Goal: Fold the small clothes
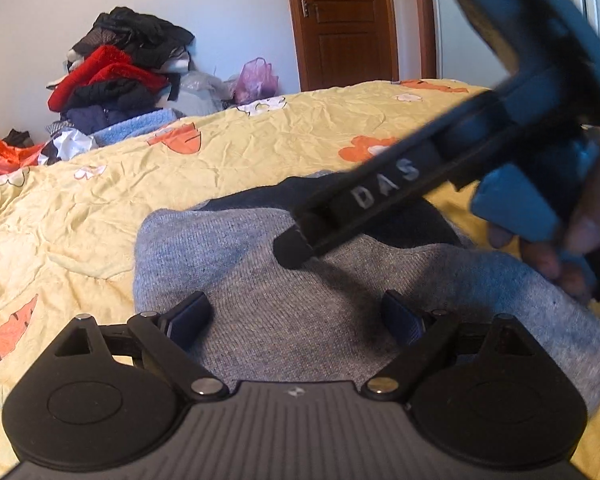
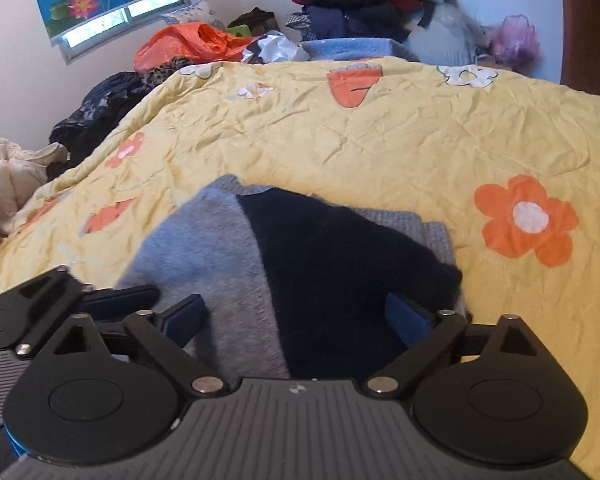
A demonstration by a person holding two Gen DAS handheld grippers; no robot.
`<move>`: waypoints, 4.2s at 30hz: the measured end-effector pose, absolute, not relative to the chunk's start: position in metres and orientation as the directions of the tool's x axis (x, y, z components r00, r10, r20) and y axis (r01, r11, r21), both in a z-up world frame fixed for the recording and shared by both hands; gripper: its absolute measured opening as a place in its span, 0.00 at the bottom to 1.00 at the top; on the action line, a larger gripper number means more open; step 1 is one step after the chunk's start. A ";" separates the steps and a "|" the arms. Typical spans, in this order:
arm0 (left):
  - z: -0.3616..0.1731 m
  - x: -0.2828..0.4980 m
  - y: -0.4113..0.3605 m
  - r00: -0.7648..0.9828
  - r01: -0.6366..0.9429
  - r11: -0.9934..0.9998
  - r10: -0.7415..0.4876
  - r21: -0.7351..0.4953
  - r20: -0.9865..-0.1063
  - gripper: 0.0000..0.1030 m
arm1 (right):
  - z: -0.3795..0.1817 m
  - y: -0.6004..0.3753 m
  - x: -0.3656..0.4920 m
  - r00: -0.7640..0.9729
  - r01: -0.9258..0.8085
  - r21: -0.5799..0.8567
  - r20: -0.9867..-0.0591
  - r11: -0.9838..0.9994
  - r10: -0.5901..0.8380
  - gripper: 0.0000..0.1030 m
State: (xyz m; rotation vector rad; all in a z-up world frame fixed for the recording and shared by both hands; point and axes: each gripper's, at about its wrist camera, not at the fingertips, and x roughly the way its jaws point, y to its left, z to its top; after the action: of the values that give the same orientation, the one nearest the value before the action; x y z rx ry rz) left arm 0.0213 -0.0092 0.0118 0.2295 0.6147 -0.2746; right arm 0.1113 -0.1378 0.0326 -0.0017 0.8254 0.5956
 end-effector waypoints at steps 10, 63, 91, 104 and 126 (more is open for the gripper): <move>0.032 -0.078 0.004 0.829 0.179 0.975 -0.076 0.133 -0.555 0.92 | 0.065 -0.184 0.020 0.680 -0.403 0.198 -0.589 0.894 0.437 1.00; -0.001 -0.120 0.008 0.748 -0.017 1.000 0.009 -0.005 -0.663 1.00 | -0.002 -0.171 -0.112 0.763 -0.145 -0.021 -0.639 0.989 0.098 1.00; -0.001 -0.120 0.007 0.748 -0.017 1.000 0.009 -0.005 -0.663 1.00 | -0.002 -0.171 -0.113 0.763 -0.145 -0.021 -0.639 0.989 0.098 1.00; -0.001 -0.120 0.007 0.748 -0.017 1.000 0.009 -0.005 -0.663 1.00 | -0.002 -0.171 -0.113 0.763 -0.144 -0.021 -0.638 0.989 0.098 1.00; -0.001 -0.121 0.008 0.749 -0.018 1.000 0.010 -0.004 -0.663 1.00 | -0.002 -0.171 -0.113 0.764 -0.145 -0.020 -0.638 0.989 0.099 1.00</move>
State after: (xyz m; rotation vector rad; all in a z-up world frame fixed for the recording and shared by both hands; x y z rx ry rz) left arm -0.1207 0.0079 -0.0012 -0.0106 0.7243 0.0152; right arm -0.1133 -0.1708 -0.0019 -0.0694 0.6893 0.1323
